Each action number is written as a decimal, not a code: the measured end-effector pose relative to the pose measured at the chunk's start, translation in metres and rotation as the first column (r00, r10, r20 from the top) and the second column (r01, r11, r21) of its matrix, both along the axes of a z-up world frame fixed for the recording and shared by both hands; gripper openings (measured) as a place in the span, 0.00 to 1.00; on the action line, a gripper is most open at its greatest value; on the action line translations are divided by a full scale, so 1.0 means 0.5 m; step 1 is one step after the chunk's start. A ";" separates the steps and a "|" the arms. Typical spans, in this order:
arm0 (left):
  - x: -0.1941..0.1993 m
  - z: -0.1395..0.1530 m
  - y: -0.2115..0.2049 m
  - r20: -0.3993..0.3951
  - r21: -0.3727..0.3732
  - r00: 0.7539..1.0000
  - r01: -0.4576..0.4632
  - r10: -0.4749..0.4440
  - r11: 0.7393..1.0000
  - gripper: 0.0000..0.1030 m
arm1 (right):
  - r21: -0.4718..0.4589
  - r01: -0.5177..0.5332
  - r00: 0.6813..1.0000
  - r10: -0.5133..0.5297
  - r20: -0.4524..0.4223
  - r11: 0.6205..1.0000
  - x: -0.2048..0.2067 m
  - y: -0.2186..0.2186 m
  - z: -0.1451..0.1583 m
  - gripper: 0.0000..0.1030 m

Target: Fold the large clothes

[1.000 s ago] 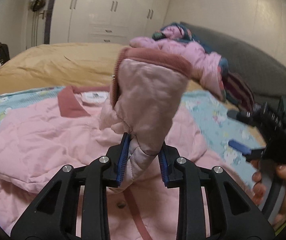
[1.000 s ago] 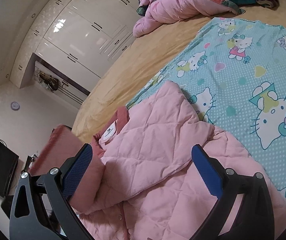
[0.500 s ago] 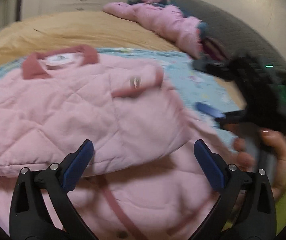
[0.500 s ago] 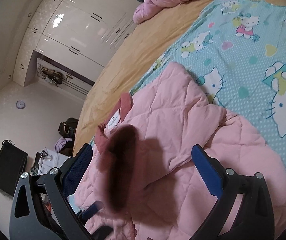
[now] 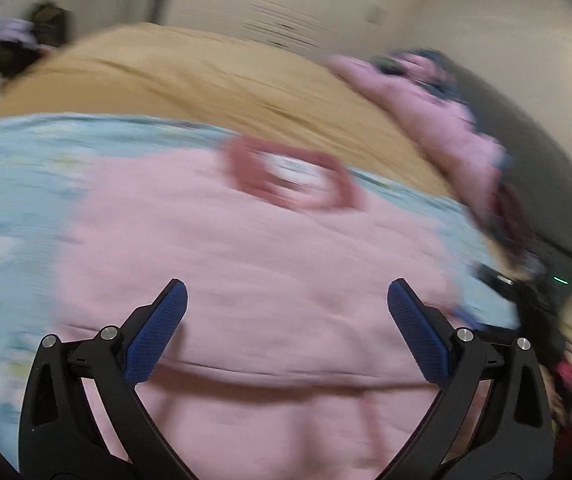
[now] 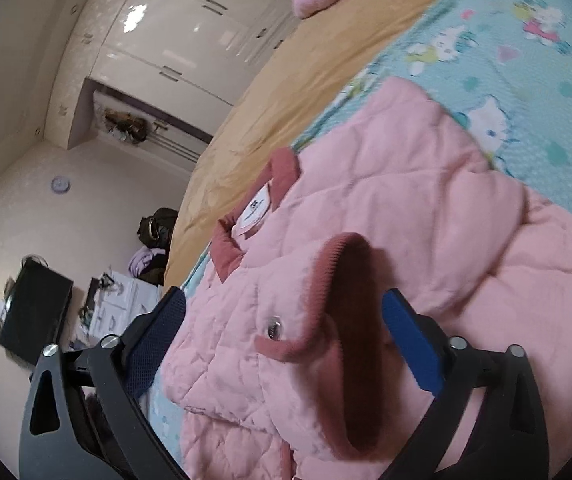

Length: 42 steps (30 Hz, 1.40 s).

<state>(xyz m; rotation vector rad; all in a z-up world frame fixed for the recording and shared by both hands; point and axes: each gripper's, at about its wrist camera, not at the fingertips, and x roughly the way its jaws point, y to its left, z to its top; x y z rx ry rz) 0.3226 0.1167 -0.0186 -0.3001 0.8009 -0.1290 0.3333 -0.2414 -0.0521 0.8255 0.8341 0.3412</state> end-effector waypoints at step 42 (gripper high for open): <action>0.085 -0.164 0.039 -0.163 0.026 0.985 -0.059 0.062 0.998 0.75 | -0.540 0.056 0.942 0.135 0.308 0.840 0.078 0.110 0.118 0.09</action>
